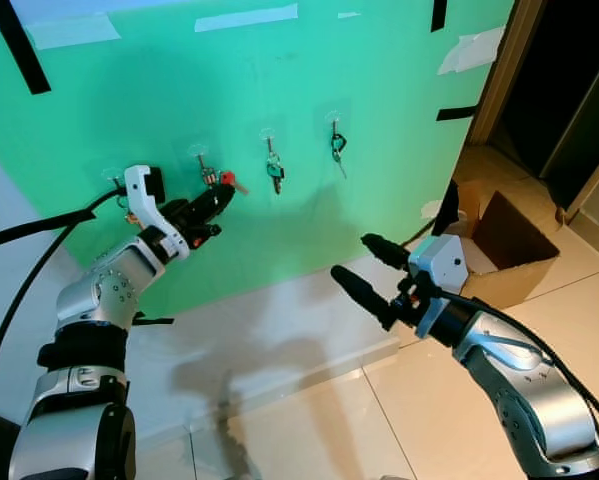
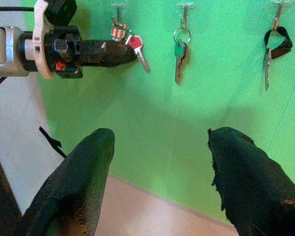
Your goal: Hang keys on a hook
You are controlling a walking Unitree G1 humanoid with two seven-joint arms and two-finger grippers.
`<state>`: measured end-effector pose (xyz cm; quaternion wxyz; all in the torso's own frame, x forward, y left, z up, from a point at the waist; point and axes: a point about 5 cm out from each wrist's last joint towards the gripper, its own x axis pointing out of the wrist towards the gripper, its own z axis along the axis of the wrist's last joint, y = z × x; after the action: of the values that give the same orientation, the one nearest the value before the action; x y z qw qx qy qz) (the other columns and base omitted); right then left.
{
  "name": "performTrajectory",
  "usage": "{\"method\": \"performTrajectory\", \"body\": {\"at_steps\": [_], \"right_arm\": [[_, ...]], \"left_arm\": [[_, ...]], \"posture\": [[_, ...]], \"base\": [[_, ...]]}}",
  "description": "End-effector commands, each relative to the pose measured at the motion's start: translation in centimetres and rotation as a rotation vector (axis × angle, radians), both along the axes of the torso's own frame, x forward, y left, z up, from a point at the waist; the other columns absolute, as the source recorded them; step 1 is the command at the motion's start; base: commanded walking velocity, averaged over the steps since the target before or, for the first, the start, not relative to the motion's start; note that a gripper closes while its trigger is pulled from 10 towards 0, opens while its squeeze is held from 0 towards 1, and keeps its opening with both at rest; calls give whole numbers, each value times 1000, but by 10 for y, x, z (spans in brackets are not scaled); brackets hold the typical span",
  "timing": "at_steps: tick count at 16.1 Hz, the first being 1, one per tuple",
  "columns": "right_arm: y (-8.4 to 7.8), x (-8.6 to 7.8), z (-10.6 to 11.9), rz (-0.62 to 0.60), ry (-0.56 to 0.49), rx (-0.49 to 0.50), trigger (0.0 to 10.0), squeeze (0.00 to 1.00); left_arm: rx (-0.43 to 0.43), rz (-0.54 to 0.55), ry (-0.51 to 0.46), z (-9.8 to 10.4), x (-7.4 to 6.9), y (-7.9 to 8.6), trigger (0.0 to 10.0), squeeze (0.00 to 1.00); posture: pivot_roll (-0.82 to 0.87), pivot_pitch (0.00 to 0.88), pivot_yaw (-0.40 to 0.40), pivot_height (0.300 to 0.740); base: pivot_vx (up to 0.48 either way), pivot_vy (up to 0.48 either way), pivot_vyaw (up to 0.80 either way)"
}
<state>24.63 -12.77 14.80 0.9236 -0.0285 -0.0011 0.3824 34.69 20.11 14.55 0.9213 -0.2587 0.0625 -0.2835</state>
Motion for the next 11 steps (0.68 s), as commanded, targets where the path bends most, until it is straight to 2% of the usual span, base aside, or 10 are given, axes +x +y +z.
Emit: {"method": "performTrajectory", "body": {"at_steps": [1, 6, 8, 9, 11], "right_arm": [[2, 2, 1, 2, -9, 0, 10000, 0], [3, 2, -2, -7, -7, 3, 10000, 0], [3, 1, -6, -14, 8, 9, 10000, 0], [3, 1, -8, -19, 14, 11, 10000, 0], [-1, 1, -19, -99, 58, -7, 10000, 0]], "left_arm": [[43, 23, 20, -5, -3, 8, 10000, 1000], [102, 14, 27, -9, -14, 16, 10000, 1000], [222, -14, 40, -17, -27, 22, 10000, 1000], [251, -19, 46, -18, -29, 23, 10000, 1000], [311, -19, 0, -9, -44, 26, 10000, 1000]], "posture": [[-109, 0, 115, 740], [-100, 0, 118, 740], [-90, 0, 116, 740], [-85, 0, 113, 740], [-65, 0, 94, 740]], "base": [[0, 0, 0], [0, 0, 0], [0, 0, 0], [0, 0, 0], [0, 0, 0]]}}
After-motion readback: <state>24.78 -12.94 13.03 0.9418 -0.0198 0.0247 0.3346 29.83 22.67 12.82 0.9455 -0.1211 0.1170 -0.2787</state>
